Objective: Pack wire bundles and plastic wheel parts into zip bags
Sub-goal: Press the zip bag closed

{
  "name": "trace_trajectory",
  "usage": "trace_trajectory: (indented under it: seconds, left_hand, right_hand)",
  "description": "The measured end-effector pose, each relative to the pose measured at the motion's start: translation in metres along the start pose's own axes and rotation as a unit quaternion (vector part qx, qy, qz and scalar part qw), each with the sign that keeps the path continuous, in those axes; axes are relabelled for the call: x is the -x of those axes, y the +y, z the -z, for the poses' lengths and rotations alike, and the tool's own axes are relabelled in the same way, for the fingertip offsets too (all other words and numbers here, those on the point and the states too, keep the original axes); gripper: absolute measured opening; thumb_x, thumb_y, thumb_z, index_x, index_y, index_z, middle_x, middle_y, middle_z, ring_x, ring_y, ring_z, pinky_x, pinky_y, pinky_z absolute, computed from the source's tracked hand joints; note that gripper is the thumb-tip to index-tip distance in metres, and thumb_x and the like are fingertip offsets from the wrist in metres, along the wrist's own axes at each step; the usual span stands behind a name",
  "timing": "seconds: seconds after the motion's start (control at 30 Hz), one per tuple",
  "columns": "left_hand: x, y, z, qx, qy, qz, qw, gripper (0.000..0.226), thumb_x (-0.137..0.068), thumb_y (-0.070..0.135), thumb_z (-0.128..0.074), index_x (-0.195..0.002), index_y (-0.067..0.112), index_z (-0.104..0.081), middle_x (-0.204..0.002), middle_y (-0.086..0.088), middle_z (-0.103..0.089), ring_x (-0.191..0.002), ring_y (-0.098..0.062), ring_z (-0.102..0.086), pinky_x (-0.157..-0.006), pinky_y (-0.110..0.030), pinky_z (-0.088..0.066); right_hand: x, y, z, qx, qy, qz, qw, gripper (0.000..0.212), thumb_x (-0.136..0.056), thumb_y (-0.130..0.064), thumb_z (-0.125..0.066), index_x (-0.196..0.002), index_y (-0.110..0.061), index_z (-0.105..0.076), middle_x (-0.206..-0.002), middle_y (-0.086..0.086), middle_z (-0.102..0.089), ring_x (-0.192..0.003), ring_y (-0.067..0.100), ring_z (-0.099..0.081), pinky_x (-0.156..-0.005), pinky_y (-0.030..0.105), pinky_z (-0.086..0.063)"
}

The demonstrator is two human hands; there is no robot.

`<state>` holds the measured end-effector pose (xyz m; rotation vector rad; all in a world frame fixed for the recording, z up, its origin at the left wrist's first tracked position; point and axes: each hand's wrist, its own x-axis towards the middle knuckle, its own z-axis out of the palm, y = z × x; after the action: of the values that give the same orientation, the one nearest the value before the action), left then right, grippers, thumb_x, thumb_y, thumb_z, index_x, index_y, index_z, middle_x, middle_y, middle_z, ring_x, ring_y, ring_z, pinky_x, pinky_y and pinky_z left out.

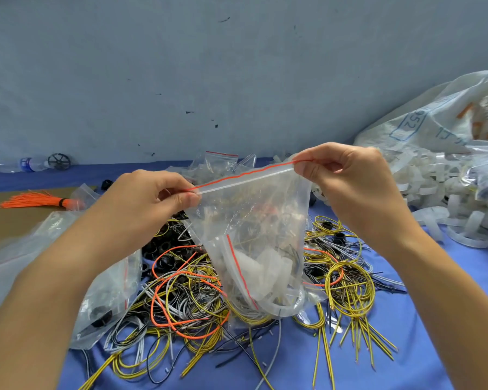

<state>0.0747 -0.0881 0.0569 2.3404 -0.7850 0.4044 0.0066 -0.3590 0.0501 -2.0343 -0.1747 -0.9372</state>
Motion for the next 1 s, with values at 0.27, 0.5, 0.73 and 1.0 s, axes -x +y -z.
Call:
trace_trajectory:
  seconds: [0.27,0.5,0.73,1.0]
  left_hand:
    - [0.002,-0.004,0.005,0.001,0.035,-0.037,0.999,0.009,-0.083,0.050,-0.068,-0.090,0.045,-0.069,-0.076,0.019,-0.070,-0.062,-0.003,-0.060,-0.056,-0.009,-0.039]
    - [0.010,0.027,0.011,0.093,0.059,-0.065,0.992,0.053,-0.079,0.079,-0.050,-0.108,0.039,-0.069,-0.094,0.014,-0.071,-0.079,-0.016,-0.066,-0.060,-0.033,-0.050]
    - [-0.010,0.115,0.009,0.153,0.040,-0.158,0.975,0.051,-0.074,0.076,-0.059,-0.105,0.038,-0.072,-0.083,0.008,-0.073,-0.073,-0.025,-0.068,-0.070,-0.048,-0.060]
    - [-0.049,0.194,-0.042,0.199,-0.069,-0.172,0.962,0.023,-0.073,0.052,-0.067,-0.090,0.038,-0.075,-0.061,0.006,-0.064,-0.050,-0.005,-0.048,-0.051,-0.018,-0.041]
  right_hand:
    - [0.004,-0.011,0.008,-0.021,0.032,-0.003,0.999,0.015,-0.086,-0.017,-0.074,-0.087,-0.031,-0.076,-0.080,-0.018,-0.074,-0.074,0.001,-0.067,-0.073,0.018,-0.053]
    - [0.028,-0.035,0.057,-0.042,0.103,0.011,0.994,0.014,-0.085,-0.019,-0.074,-0.085,-0.032,-0.074,-0.076,-0.023,-0.071,-0.065,-0.004,-0.059,-0.065,0.009,-0.042]
    - [0.040,-0.064,0.150,-0.031,0.134,-0.005,0.991,0.016,-0.086,-0.018,-0.074,-0.081,-0.033,-0.073,-0.074,-0.020,-0.072,-0.064,0.000,-0.058,-0.065,0.010,-0.045]
    - [0.048,-0.030,0.229,-0.005,0.131,-0.117,0.985,0.006,-0.086,-0.021,-0.075,-0.084,-0.026,-0.076,-0.063,-0.020,-0.065,-0.055,-0.006,-0.054,-0.059,0.010,-0.040]
